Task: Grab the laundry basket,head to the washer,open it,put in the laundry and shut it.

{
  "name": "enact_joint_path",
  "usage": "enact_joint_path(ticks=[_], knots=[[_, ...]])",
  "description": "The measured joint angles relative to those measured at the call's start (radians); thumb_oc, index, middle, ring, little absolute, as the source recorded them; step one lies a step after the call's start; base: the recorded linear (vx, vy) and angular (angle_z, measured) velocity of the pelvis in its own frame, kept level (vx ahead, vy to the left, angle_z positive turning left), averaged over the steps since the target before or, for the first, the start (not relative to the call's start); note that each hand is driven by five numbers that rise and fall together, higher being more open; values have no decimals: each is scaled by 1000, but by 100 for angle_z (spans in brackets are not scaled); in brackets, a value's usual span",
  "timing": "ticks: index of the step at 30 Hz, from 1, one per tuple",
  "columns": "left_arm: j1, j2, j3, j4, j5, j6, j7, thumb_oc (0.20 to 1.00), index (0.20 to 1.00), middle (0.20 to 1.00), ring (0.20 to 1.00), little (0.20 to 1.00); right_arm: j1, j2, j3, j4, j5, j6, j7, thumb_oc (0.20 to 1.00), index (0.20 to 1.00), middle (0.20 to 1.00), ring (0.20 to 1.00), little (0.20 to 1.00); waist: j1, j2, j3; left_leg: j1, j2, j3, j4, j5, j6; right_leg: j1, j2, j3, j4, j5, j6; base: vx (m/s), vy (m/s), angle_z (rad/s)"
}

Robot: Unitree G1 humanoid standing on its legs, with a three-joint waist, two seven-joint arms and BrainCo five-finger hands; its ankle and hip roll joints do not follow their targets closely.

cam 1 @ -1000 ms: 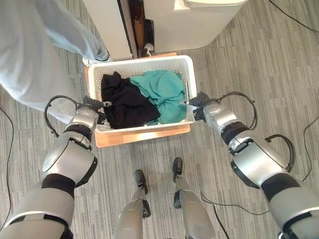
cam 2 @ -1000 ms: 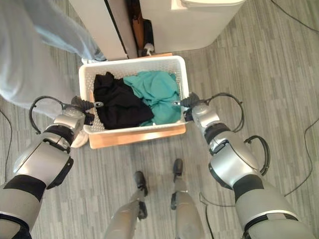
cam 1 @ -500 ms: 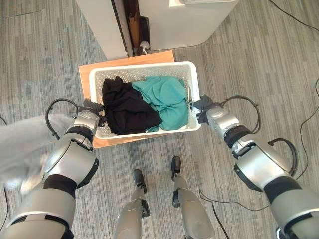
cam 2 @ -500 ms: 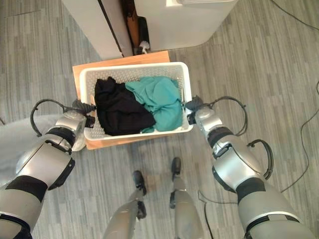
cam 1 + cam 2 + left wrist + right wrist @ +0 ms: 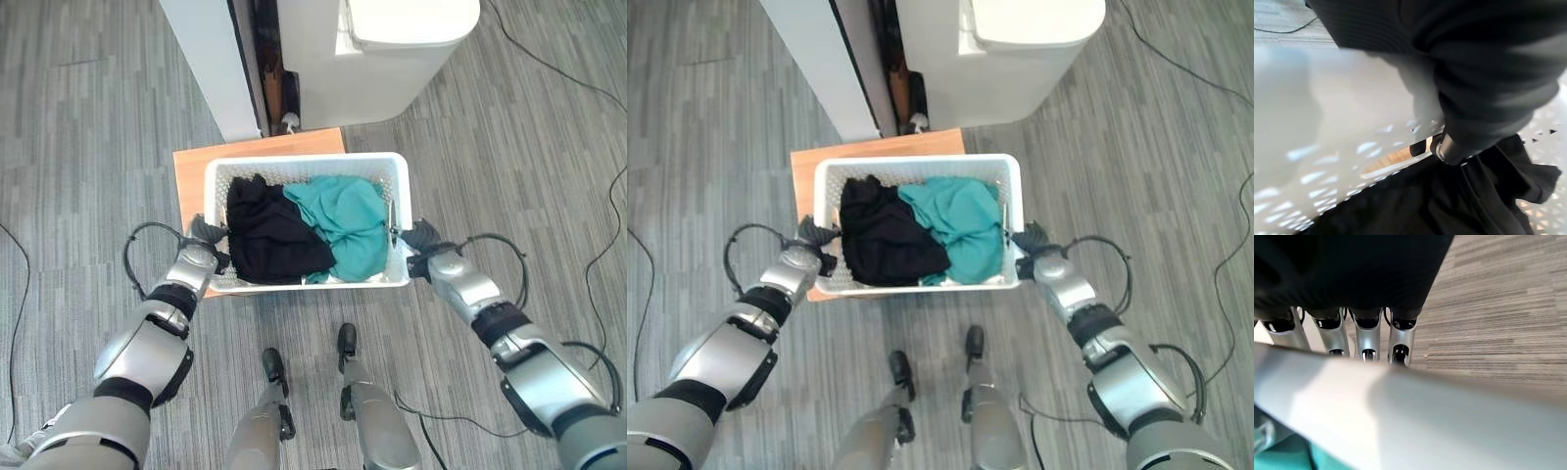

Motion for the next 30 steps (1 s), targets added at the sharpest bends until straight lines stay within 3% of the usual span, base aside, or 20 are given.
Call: enact_joint_path(ticks=[4,7,16,21,26,30], knots=[[127,-11,39,-177,43,0,11,200,200,200,200,200,144,2,-113,-96,-83,-8,-4,200,200,200,200,200,7,60,34,50,2,-32,-1,6,-4,69,-2,-37,-1,-24,1,0,-15,25],[175,-25,72,-228,68,1,11,200,200,200,200,200,226,19,-174,-164,-135,-8,-5,200,200,200,200,200,9,83,44,74,4,-43,-2,8,-6,98,-1,-46,-1,-25,-2,-8,-13,11],[270,-39,67,-337,120,3,10,200,200,200,200,200,415,66,-279,-266,-183,-29,-6,200,200,200,200,200,1,93,39,162,4,-60,-1,2,-1,194,-2,-59,-1,-43,-6,34,-17,5],[326,-73,66,-353,127,3,5,200,200,200,200,200,520,67,-309,-311,-196,-32,-5,200,200,200,200,200,-2,120,1,198,10,-66,-2,-1,-5,234,4,-66,-1,-48,-7,27,-75,2],[417,-77,67,-397,126,3,-4,200,200,200,200,200,613,78,-322,-350,-204,-37,-4,200,200,200,200,200,-4,106,-55,197,25,-69,-1,-3,-9,234,18,-66,-3,-57,-8,-8,-98,0],[448,-77,65,-403,125,4,-12,200,200,200,200,200,665,98,-328,-351,-204,-52,-4,200,200,200,200,200,-2,91,-64,205,38,-78,3,3,-21,246,32,-70,-9,-63,-19,6,-55,3]])
